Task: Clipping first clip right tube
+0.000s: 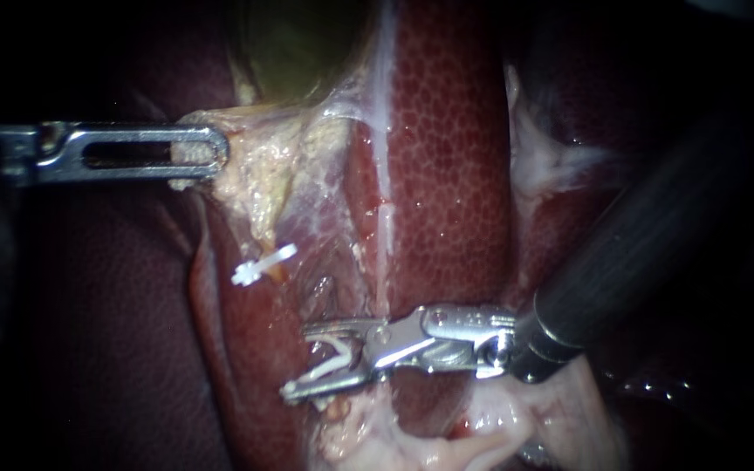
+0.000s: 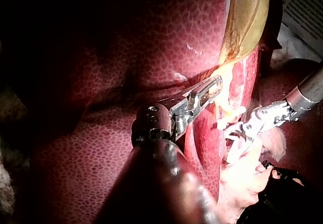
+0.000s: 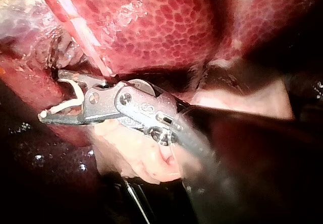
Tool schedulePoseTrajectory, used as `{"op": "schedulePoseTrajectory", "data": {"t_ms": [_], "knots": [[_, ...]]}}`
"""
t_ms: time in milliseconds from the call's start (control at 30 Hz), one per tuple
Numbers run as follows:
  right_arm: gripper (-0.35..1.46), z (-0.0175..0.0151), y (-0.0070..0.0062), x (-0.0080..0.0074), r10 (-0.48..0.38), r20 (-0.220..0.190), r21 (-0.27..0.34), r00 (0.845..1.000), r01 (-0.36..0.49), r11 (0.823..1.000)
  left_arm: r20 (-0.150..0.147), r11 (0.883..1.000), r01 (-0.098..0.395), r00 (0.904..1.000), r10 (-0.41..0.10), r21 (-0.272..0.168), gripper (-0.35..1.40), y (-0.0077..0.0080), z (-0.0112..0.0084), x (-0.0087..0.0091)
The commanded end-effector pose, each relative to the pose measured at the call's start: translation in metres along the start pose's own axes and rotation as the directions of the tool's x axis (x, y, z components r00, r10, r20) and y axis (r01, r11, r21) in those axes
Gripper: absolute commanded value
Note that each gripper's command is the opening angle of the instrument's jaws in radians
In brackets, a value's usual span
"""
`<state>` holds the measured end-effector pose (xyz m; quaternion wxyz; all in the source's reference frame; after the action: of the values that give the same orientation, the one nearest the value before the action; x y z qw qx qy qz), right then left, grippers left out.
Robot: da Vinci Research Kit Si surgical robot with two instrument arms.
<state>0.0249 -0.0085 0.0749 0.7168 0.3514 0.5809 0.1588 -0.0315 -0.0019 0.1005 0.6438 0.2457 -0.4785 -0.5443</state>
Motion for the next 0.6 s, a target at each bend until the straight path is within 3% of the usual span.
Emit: {"op": "schedulePoseTrajectory", "data": {"t_ms": [33,600], "knots": [[0.43,0.0000,0.0000,0.0000,0.000,0.000,0.000,1.000,0.000,1.000,0.000,1.000,0.000,1.0000,0.000,0.000,-0.35,0.0000,0.0000,0.0000],[0.41,-0.0010,-0.0003,0.0004,0.003,-0.001,0.005,1.000,-0.003,1.000,0.000,1.000,0.000,1.0000,0.000,0.000,-0.35,0.0000,-0.0001,0.0000]]}}
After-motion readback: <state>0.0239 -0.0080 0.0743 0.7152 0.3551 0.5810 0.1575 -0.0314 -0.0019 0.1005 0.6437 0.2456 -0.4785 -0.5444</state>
